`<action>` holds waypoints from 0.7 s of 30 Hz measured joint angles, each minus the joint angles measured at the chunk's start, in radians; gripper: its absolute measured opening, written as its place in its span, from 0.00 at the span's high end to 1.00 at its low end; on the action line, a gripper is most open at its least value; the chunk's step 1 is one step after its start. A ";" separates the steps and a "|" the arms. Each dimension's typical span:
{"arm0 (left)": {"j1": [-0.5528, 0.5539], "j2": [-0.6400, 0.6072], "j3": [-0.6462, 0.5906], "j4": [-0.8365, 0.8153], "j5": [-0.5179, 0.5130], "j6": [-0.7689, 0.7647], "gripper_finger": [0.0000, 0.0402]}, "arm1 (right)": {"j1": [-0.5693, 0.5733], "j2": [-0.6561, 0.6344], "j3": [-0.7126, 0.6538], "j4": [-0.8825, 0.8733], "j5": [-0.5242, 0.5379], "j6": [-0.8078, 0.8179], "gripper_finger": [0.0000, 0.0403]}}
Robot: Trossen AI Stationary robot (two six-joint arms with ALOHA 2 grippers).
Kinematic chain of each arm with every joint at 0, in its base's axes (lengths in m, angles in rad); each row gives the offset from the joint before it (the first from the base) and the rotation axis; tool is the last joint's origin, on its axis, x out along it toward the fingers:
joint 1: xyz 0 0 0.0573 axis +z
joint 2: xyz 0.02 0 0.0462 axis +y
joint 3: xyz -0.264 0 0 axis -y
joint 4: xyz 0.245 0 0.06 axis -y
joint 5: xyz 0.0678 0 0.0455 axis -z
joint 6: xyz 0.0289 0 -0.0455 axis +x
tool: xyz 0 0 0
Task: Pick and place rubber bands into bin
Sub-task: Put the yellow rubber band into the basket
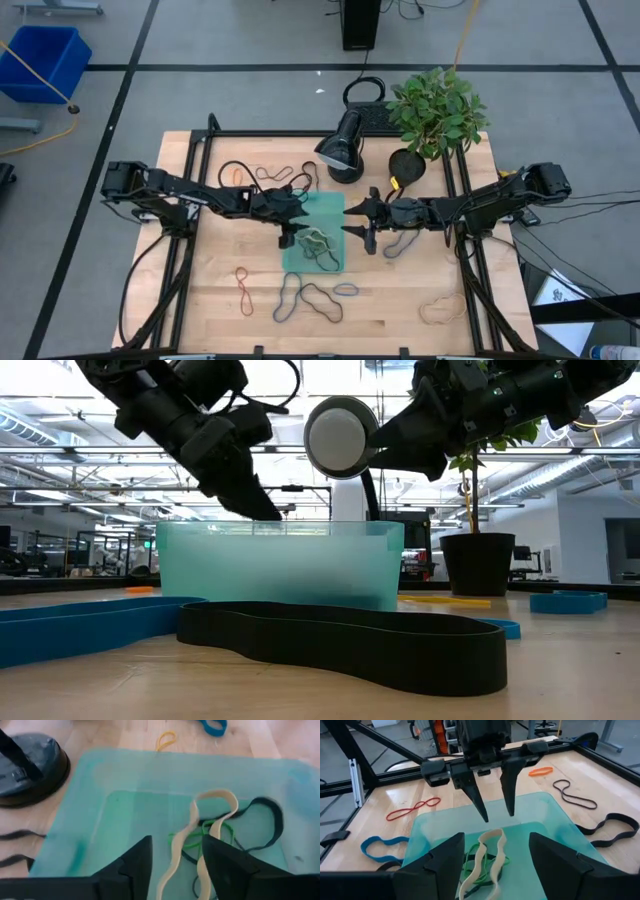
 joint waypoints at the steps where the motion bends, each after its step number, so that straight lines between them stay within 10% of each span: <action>1: 0.000 -0.009 0.000 0.002 0.000 0.000 0.52 | 0.000 0.000 0.000 0.002 -0.002 0.001 0.46; 13: 0.000 -0.162 0.000 -0.011 0.001 -0.003 0.47 | -0.008 0.000 0.000 0.045 0.028 -0.041 0.46; 21: 0.000 -0.214 0.000 -0.016 0.002 -0.003 0.48 | -0.030 -0.010 0.103 -0.417 0.045 -0.037 0.47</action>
